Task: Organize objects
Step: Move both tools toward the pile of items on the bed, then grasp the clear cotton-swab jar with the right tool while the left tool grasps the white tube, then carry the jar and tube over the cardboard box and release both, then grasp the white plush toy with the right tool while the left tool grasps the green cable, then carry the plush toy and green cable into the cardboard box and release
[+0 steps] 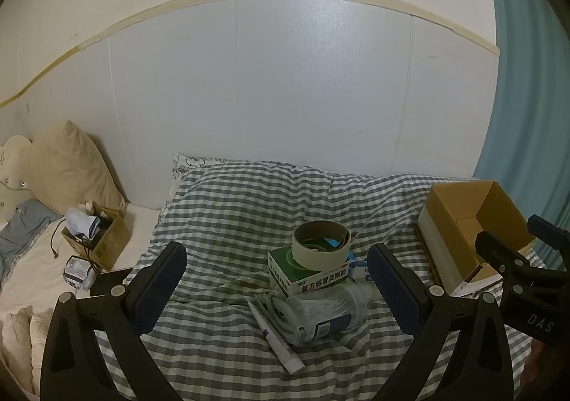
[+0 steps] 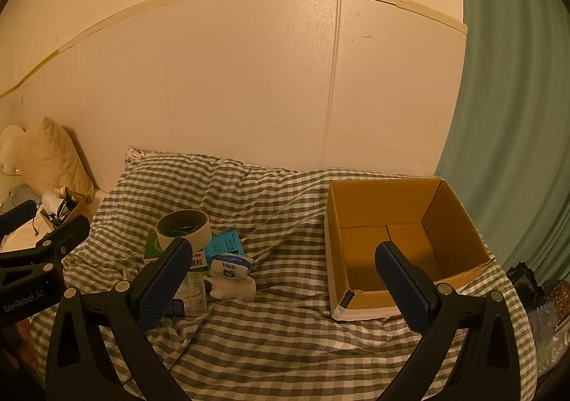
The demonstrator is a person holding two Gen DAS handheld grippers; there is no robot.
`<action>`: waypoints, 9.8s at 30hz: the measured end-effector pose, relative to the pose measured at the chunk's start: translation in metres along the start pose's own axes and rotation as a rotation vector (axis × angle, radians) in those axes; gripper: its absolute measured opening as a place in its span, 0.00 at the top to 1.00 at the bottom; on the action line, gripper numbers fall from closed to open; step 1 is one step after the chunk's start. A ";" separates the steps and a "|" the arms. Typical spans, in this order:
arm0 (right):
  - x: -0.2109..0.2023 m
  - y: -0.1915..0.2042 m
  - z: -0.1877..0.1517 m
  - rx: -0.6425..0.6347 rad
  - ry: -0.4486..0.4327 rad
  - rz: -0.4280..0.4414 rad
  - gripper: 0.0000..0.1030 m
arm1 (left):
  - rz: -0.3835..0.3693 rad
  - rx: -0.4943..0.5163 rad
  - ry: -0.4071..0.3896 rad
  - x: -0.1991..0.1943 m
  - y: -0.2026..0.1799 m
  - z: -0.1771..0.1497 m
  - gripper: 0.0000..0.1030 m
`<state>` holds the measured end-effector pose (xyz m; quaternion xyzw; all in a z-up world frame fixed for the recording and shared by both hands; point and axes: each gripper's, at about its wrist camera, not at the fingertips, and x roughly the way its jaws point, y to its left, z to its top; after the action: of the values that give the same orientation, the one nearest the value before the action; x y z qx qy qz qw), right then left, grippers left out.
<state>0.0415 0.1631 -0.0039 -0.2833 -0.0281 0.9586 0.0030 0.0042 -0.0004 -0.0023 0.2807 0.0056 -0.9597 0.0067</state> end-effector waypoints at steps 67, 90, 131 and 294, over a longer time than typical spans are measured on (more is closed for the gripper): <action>0.097 0.113 -0.046 -0.164 0.281 0.153 0.00 | 0.078 -0.071 0.245 0.067 0.107 -0.045 0.00; 0.118 0.088 -0.050 -0.036 0.327 0.250 0.15 | 0.045 0.033 0.356 0.093 0.059 -0.072 0.00; 0.036 -0.009 -0.023 0.047 0.179 0.156 0.15 | -0.130 0.103 0.387 0.056 0.006 -0.086 0.80; 0.173 0.036 -0.069 -0.100 0.493 0.200 0.38 | -0.104 -0.064 0.371 0.107 0.042 -0.063 0.91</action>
<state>-0.0659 0.1343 -0.1574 -0.5094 -0.0456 0.8536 -0.0990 -0.0511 -0.0430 -0.1135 0.4518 0.0519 -0.8900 -0.0349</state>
